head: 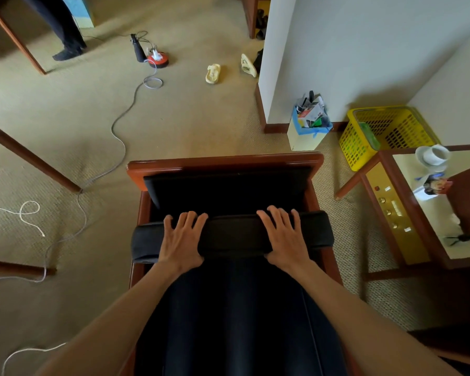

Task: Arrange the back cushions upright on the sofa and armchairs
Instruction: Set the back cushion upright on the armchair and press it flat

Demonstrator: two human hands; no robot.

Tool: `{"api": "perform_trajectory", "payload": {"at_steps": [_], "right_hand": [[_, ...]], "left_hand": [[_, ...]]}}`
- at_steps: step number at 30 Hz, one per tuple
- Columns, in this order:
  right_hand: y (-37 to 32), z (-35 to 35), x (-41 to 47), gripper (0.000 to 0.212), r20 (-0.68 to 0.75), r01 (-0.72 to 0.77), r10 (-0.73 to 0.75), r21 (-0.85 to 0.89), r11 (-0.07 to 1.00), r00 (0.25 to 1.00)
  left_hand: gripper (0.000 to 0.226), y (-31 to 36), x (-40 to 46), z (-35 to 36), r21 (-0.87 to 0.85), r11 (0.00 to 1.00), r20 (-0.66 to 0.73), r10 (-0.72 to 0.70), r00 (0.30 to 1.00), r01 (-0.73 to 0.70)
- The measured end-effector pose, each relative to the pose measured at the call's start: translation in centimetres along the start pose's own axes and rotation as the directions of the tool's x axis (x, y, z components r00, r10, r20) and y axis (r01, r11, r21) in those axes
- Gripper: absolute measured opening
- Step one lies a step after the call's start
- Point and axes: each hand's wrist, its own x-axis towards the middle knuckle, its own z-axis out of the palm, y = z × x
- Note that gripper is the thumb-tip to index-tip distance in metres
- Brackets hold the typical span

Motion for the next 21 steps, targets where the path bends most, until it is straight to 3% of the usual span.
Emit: {"api": "perform_trajectory", "payload": {"at_steps": [5,9,21], "right_hand": [[0.1,0.6,1.5,0.101,-0.047,-0.174,0.175,0.020,0.984,0.983],[0.8,0.5,3.0,0.094,-0.024,-0.180,0.182,0.047,0.982,0.983],[2.3,-0.4,6.9,0.085,0.062,-0.272,0.268,0.077,0.959,0.961]], "left_hand": [[0.112,-1.1,1.7,-0.5,-0.001,0.995,-0.050,-0.101,0.994,0.101],[0.099,-1.7,1.2,0.7,-0.057,0.986,-0.096,-0.160,0.982,0.155],[0.082,-4.6,5.9,0.7,-0.092,0.996,-0.062,0.001,0.998,-0.007]]}}
